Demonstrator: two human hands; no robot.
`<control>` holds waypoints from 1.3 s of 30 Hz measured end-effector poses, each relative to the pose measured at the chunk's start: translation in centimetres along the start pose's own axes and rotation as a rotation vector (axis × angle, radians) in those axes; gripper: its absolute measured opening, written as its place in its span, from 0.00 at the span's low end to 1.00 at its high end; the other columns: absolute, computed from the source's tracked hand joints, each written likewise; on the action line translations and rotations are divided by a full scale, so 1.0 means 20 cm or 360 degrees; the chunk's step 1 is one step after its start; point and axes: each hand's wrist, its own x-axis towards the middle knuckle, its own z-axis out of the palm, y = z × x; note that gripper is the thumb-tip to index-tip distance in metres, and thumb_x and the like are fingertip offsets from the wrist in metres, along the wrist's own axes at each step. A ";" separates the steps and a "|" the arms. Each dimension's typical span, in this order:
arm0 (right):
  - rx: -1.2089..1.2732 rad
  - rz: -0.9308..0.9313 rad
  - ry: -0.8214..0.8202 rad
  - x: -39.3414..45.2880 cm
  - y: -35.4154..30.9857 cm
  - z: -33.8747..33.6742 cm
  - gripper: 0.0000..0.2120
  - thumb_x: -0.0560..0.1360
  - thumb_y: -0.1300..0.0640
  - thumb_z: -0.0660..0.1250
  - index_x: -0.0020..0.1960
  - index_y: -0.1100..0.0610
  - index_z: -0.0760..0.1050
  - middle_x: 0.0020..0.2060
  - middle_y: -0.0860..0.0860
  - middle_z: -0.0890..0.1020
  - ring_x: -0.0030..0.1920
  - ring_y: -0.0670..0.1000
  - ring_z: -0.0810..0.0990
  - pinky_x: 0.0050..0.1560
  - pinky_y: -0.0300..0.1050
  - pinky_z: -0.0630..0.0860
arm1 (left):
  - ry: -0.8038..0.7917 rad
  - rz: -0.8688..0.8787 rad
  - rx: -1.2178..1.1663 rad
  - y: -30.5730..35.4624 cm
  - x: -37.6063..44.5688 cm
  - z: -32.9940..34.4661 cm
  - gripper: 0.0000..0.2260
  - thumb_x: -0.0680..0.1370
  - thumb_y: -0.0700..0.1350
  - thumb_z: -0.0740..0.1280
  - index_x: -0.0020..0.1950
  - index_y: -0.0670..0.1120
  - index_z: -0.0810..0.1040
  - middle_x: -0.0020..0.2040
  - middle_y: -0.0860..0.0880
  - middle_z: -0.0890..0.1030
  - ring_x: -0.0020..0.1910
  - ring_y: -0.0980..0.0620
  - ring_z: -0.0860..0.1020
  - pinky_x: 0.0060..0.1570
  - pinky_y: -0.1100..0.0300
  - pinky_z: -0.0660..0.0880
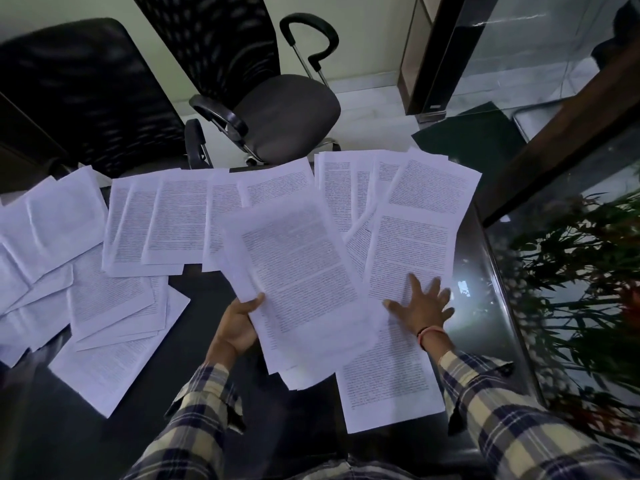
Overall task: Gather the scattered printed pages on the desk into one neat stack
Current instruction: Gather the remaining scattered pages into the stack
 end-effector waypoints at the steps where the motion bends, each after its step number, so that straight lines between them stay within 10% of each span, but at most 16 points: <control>1: -0.0023 -0.0035 0.0014 -0.02 -0.02 0.02 0.47 0.70 0.26 0.66 0.81 0.40 0.51 0.82 0.59 0.42 0.80 0.67 0.42 0.75 0.72 0.47 | -0.0005 0.0011 -0.0008 0.01 0.01 0.00 0.14 0.83 0.35 0.61 0.67 0.39 0.78 0.61 0.42 0.84 0.58 0.40 0.83 0.55 0.45 0.82; 5: 0.0014 -0.0186 0.0090 -0.05 -0.08 0.06 0.38 0.73 0.29 0.65 0.78 0.46 0.65 0.80 0.58 0.58 0.78 0.64 0.56 0.73 0.65 0.59 | -0.0112 0.0031 0.0195 0.05 0.08 0.12 0.16 0.78 0.35 0.69 0.66 0.38 0.79 0.63 0.39 0.83 0.60 0.38 0.81 0.62 0.42 0.77; 10: 0.1003 -0.0002 0.0535 0.00 -0.04 -0.06 0.34 0.79 0.30 0.52 0.49 0.57 0.83 0.49 0.58 0.84 0.53 0.62 0.81 0.57 0.52 0.74 | -0.0118 0.0118 0.0898 0.09 0.23 0.41 0.16 0.75 0.44 0.76 0.61 0.41 0.82 0.56 0.43 0.86 0.59 0.37 0.82 0.64 0.40 0.77; 14: 0.1906 0.0181 0.0156 0.01 -0.02 -0.22 0.25 0.80 0.32 0.57 0.52 0.52 0.81 0.46 0.55 0.85 0.46 0.57 0.83 0.51 0.53 0.79 | -0.0093 0.0279 0.1229 0.09 0.39 0.68 0.15 0.80 0.42 0.72 0.65 0.40 0.79 0.59 0.41 0.83 0.60 0.40 0.80 0.57 0.49 0.77; 19: 0.1381 0.0169 0.0162 0.14 0.05 -0.23 0.39 0.74 0.23 0.52 0.47 0.58 0.81 0.44 0.57 0.85 0.47 0.59 0.83 0.49 0.52 0.80 | -0.0068 0.0328 0.1674 0.05 0.55 0.94 0.09 0.78 0.46 0.73 0.54 0.43 0.81 0.52 0.43 0.83 0.56 0.39 0.81 0.49 0.53 0.76; 23: 0.0760 0.0352 0.0399 0.20 0.05 -0.20 0.31 0.77 0.38 0.68 0.61 0.66 0.75 0.60 0.65 0.75 0.62 0.65 0.73 0.62 0.55 0.73 | 0.0216 0.0275 0.2411 -0.02 0.57 1.01 0.31 0.77 0.57 0.73 0.73 0.43 0.69 0.70 0.39 0.68 0.70 0.35 0.67 0.68 0.41 0.67; 30: 0.1351 0.0277 0.0218 0.18 -0.09 -0.21 0.29 0.75 0.51 0.76 0.68 0.62 0.69 0.59 0.54 0.78 0.57 0.55 0.77 0.61 0.47 0.75 | 0.0151 0.0150 0.1844 -0.09 0.57 0.99 0.33 0.74 0.52 0.78 0.74 0.42 0.68 0.62 0.43 0.77 0.59 0.41 0.78 0.56 0.50 0.77; 39: 0.1118 -0.0005 -0.0123 0.13 -0.10 -0.15 0.13 0.76 0.56 0.74 0.59 0.58 0.82 0.56 0.53 0.85 0.56 0.57 0.83 0.61 0.53 0.80 | -0.0059 -0.0137 0.1591 -0.10 0.41 0.79 0.20 0.72 0.42 0.78 0.63 0.44 0.81 0.56 0.44 0.84 0.54 0.42 0.82 0.55 0.47 0.82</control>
